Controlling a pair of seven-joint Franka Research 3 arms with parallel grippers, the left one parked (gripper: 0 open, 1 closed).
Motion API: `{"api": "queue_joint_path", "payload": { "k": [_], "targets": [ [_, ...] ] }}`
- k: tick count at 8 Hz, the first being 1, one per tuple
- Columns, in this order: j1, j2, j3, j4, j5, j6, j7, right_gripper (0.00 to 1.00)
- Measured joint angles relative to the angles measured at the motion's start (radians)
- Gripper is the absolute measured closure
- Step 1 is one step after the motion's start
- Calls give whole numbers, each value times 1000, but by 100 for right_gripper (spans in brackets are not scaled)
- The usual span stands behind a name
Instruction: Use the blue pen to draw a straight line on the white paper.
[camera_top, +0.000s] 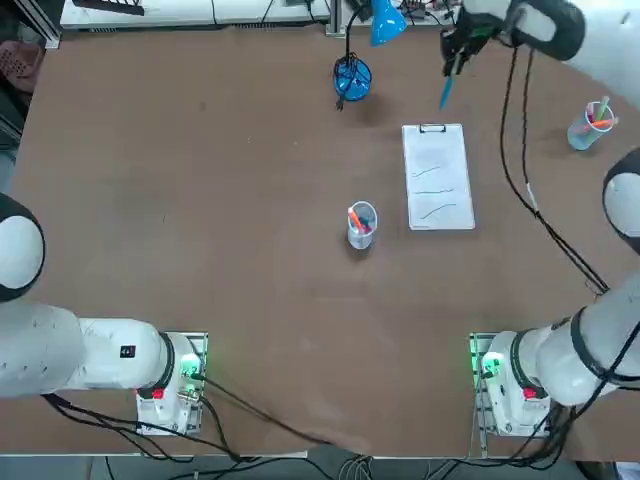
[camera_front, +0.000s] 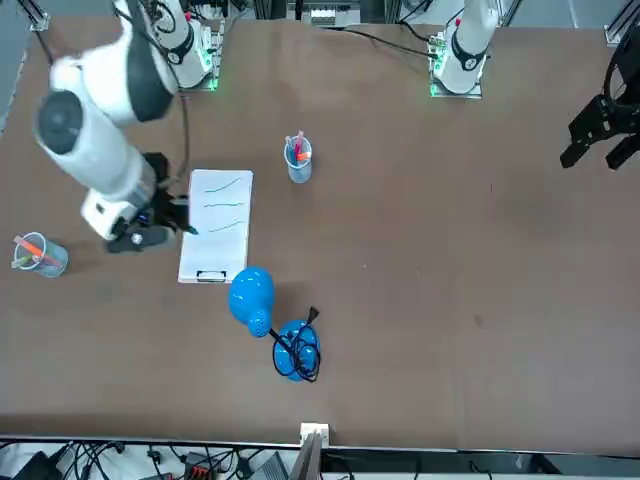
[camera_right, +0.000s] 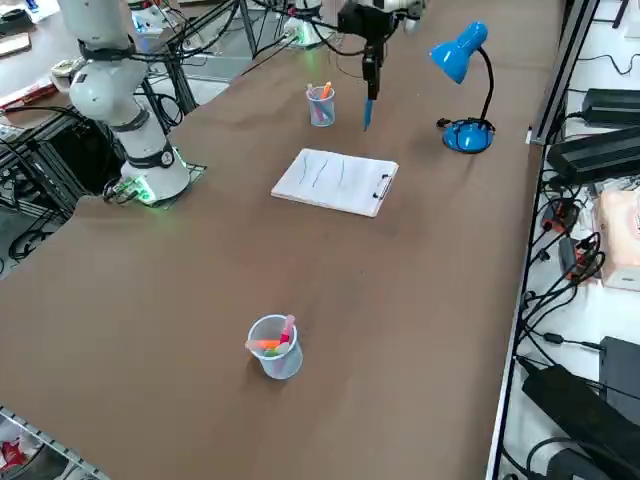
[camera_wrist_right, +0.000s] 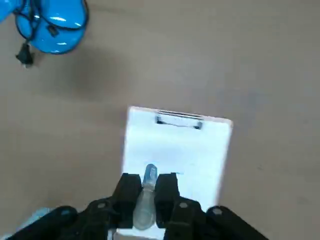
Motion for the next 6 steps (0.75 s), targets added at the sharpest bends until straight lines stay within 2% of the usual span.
{"api": "queue_joint_path", "payload": {
  "k": [3, 6],
  "targets": [
    [112, 58, -2, -3, -10, 42, 102, 80],
    [127, 61, -8, -68, -199, 58, 101, 80]
  ]
}}
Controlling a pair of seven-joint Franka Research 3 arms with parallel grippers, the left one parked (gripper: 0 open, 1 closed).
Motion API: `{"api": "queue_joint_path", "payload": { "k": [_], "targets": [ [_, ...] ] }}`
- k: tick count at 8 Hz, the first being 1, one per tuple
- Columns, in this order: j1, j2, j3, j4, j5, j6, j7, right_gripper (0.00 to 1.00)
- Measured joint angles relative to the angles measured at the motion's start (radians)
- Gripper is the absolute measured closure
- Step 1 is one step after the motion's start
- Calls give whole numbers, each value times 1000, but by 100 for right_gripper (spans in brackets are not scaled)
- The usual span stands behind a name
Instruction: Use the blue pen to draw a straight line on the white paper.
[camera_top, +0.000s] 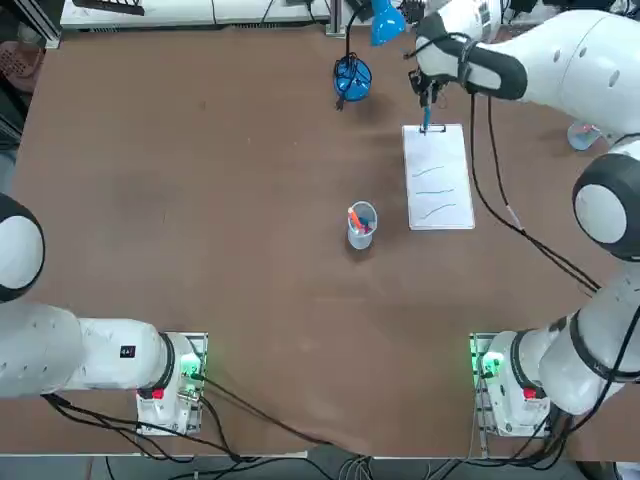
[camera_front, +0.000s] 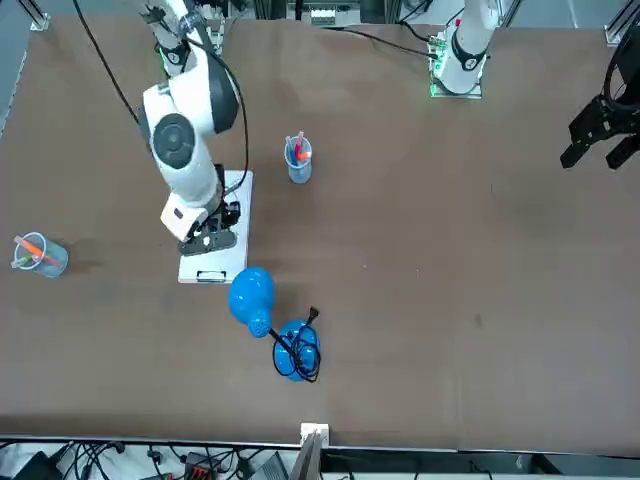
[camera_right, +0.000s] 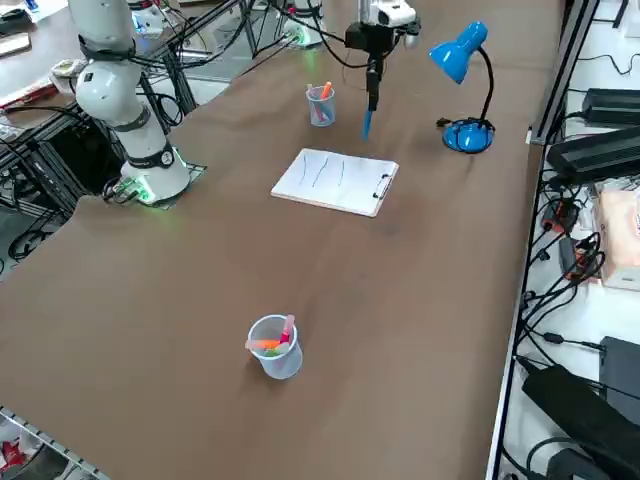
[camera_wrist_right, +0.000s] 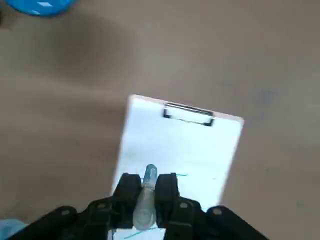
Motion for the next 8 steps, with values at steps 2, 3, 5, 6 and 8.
{"api": "queue_joint_path", "payload": {
  "k": [2, 3, 5, 6, 8],
  "targets": [
    [-9, 1, -16, -63, -54, 51, -17, 80],
    [-21, 1, -20, -82, -62, 83, -23, 80],
    [-48, 6, -23, -133, -68, 184, -29, 80],
    [-53, 12, -24, -154, -70, 215, -30, 80],
    [-53, 19, -22, -165, -70, 225, -30, 80]
  ]
}}
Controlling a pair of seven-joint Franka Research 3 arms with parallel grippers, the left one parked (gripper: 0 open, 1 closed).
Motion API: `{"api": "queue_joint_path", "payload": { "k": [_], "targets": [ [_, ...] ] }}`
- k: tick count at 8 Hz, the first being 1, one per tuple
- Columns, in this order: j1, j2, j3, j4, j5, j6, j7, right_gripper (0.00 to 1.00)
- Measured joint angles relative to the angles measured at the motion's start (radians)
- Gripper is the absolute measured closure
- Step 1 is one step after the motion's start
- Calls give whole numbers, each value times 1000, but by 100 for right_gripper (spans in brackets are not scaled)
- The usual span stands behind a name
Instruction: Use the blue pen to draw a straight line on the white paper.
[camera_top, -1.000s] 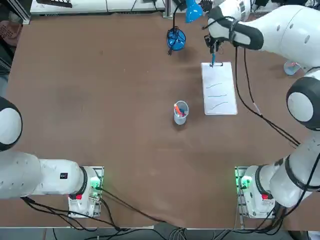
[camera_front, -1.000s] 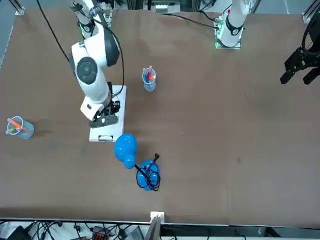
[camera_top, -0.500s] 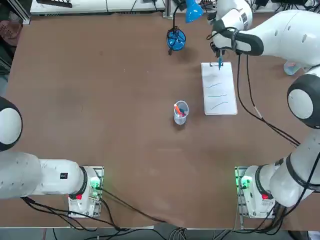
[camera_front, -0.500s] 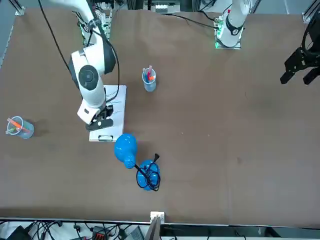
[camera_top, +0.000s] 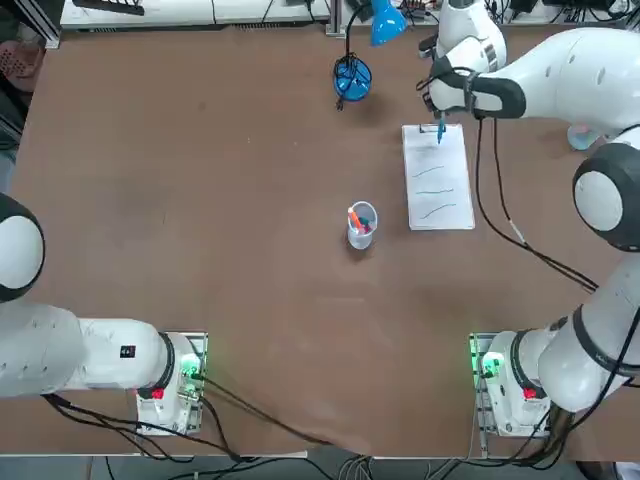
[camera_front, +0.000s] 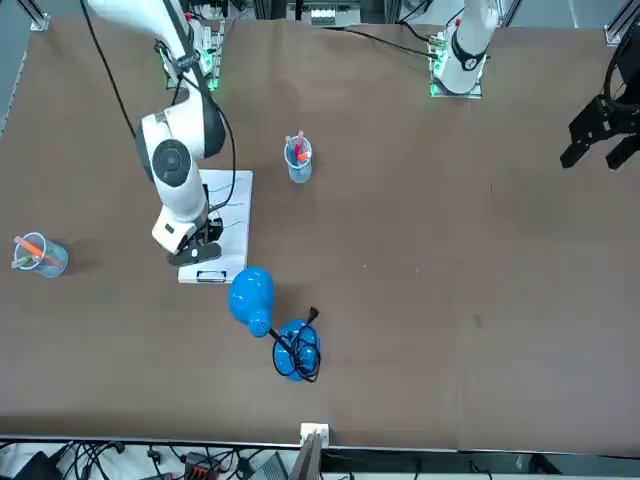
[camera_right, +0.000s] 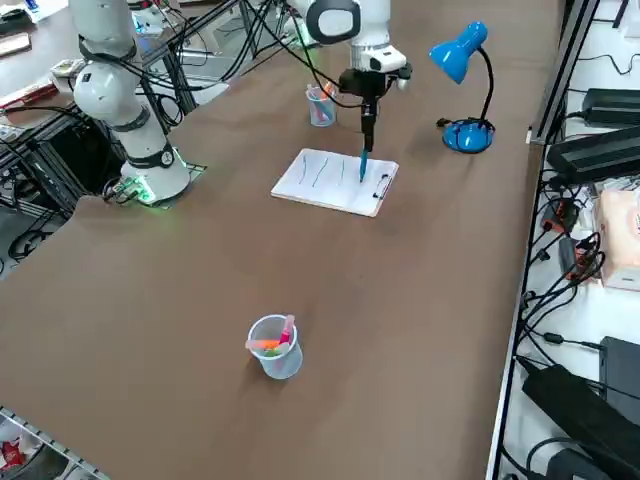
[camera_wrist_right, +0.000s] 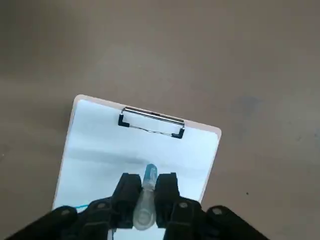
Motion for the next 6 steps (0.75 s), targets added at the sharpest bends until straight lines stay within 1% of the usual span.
{"api": "queue_joint_path", "payload": {
  "k": [6],
  "targets": [
    [5, 20, 8, -8, 0, 6, 5, 80]
  ]
}}
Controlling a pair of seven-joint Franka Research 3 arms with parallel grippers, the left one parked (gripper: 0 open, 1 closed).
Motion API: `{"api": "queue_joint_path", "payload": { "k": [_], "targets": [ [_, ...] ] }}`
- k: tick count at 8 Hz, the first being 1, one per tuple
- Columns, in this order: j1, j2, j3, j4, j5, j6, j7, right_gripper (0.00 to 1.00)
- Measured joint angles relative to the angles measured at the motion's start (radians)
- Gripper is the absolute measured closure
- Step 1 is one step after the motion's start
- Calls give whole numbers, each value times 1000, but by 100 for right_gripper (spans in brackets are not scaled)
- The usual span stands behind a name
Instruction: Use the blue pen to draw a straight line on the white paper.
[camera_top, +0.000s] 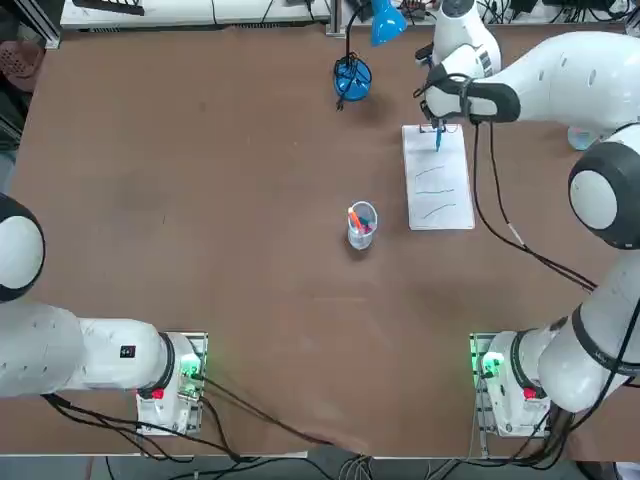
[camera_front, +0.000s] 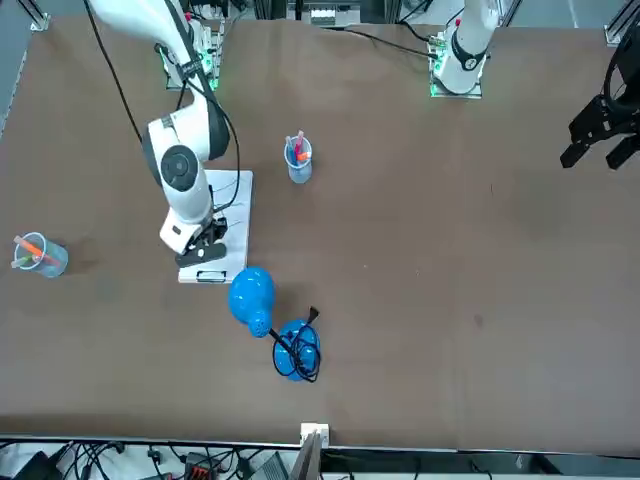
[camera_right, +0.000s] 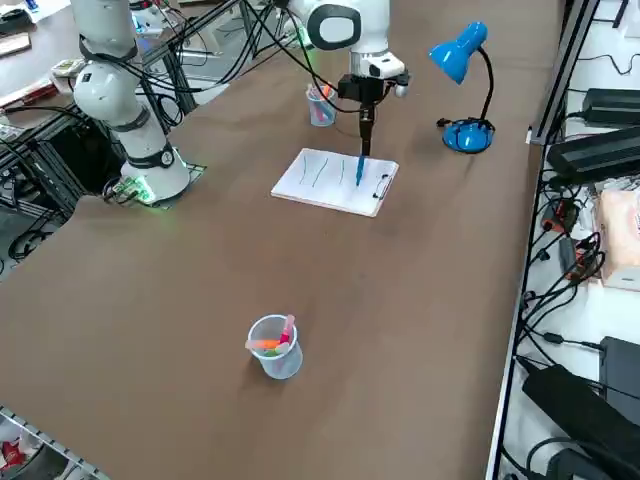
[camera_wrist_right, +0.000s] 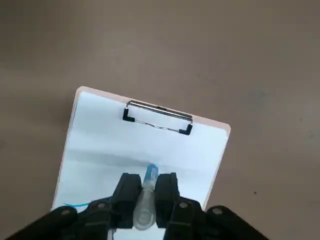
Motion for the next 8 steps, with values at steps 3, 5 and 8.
{"api": "queue_joint_path", "payload": {
  "k": [3, 5, 8],
  "targets": [
    [34, 0, 8, 0, 33, 0, 56, 80],
    [61, -2, 17, 0, 90, 0, 67, 80],
    [71, -5, 21, 4, 129, -14, 68, 80]
  ]
}}
